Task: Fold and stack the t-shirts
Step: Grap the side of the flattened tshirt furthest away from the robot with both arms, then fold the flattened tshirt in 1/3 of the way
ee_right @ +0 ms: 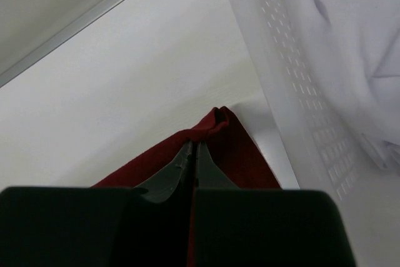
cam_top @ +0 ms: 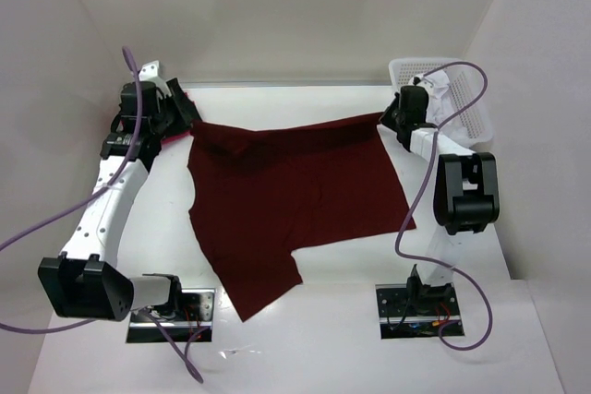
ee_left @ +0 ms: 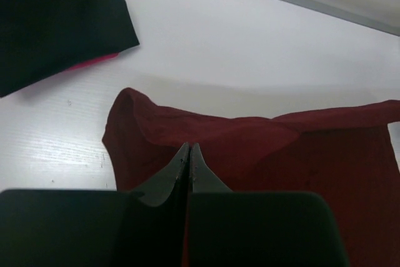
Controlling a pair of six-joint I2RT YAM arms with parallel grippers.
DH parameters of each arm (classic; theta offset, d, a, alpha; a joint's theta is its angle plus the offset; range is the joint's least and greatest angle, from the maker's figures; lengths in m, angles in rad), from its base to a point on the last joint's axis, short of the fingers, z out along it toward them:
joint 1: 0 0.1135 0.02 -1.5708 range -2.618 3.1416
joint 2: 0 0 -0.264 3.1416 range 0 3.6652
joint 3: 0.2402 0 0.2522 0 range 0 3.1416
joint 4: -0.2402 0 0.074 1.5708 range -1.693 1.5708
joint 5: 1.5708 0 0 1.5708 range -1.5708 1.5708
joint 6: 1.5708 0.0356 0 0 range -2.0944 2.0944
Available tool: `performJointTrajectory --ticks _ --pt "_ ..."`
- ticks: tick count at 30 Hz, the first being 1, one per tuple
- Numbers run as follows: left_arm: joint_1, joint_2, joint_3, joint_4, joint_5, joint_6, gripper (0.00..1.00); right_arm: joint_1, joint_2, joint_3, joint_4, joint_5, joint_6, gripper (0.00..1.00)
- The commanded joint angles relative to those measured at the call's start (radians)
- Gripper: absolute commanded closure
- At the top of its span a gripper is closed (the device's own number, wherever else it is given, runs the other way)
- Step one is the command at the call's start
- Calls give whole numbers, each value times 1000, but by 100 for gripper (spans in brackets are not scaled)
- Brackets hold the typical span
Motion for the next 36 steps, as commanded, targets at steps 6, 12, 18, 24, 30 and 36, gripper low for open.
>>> performJointTrajectory --ticks 6,12,18,24,30,36 --pt "5 -82 -63 -52 28 -5 100 -12 -82 -48 21 21 8 100" --pt "5 -115 -127 -61 73 -14 100 -12 -82 -85 21 21 10 100" --pt "5 -145 -170 -61 90 -23 100 -12 -82 -117 21 30 19 100" --pt "-32 -135 -205 -91 85 -32 100 -12 -59 -107 -1 48 19 100" --pt "-53 -115 -225 -109 73 -32 100 -12 -51 -101 -2 48 19 100" --pt "-62 -88 -235 -118 73 -32 100 -12 -23 -64 -45 48 19 100"
